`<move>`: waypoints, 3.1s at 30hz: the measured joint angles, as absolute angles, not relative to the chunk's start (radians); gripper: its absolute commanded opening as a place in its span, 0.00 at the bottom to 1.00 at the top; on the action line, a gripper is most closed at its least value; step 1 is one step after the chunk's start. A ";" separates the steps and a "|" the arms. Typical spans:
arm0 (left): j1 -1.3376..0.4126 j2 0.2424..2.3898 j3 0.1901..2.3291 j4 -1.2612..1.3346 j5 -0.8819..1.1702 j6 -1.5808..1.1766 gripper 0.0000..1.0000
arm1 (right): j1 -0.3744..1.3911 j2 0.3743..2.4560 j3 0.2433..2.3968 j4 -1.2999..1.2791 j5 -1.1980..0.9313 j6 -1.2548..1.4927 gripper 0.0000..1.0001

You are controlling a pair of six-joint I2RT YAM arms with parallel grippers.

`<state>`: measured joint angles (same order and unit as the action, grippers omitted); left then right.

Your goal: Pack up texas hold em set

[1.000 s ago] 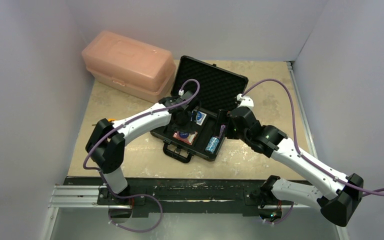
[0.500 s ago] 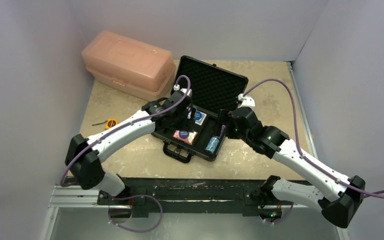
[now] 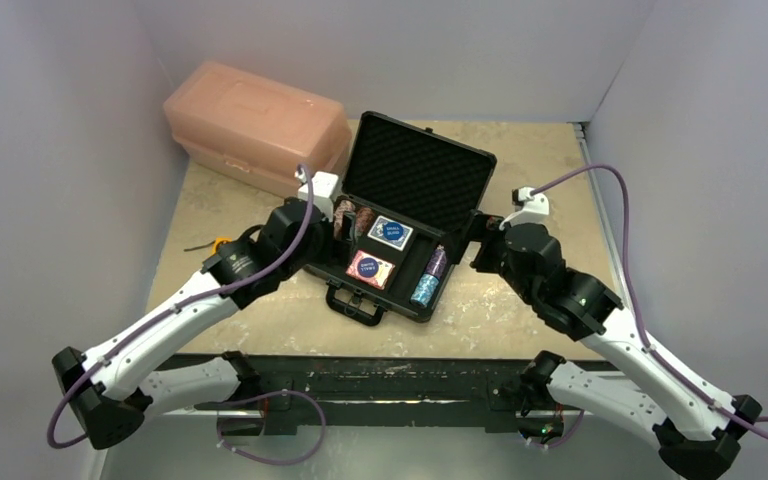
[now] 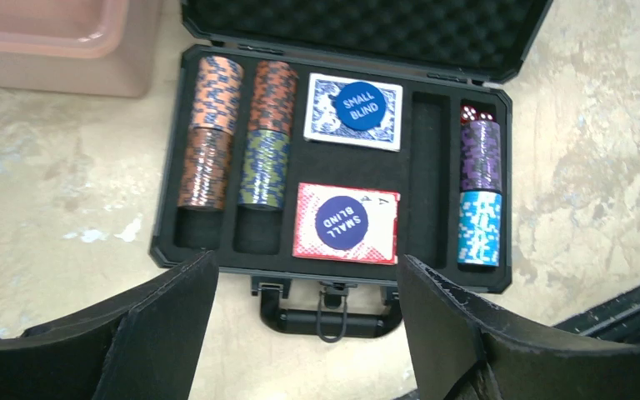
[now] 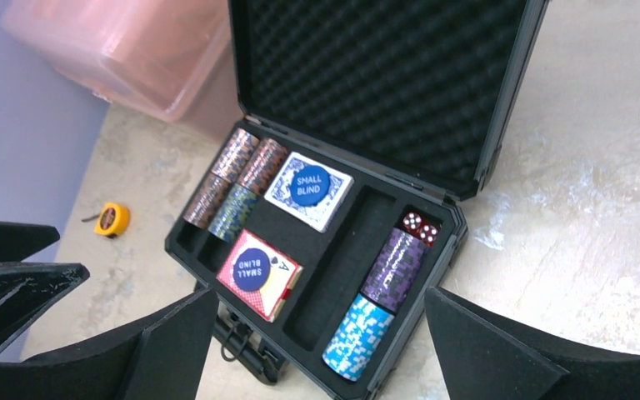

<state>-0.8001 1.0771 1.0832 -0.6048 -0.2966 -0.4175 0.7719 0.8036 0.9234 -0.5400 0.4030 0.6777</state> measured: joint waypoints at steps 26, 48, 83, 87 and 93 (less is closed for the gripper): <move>-0.748 0.543 0.477 -0.170 -0.775 -0.020 0.76 | 0.772 0.643 0.812 -0.420 0.401 0.628 0.99; -0.191 0.907 0.295 0.466 -0.293 0.135 0.78 | 0.772 0.487 0.603 -0.268 0.372 0.601 0.99; -0.070 1.264 0.349 0.685 -0.153 0.009 0.74 | 0.772 0.640 0.715 -0.350 0.437 0.589 0.99; -0.101 1.189 0.445 0.538 -0.211 -0.010 0.75 | 0.741 0.788 0.839 -0.366 0.471 0.571 0.99; -0.150 1.092 0.503 0.340 -0.319 -0.070 0.77 | 0.471 1.003 0.959 -0.326 0.327 0.532 0.92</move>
<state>-0.1505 1.0916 0.5034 0.3401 -0.3187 -0.0704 0.4706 1.0031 0.9592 -0.3256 0.3267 0.5320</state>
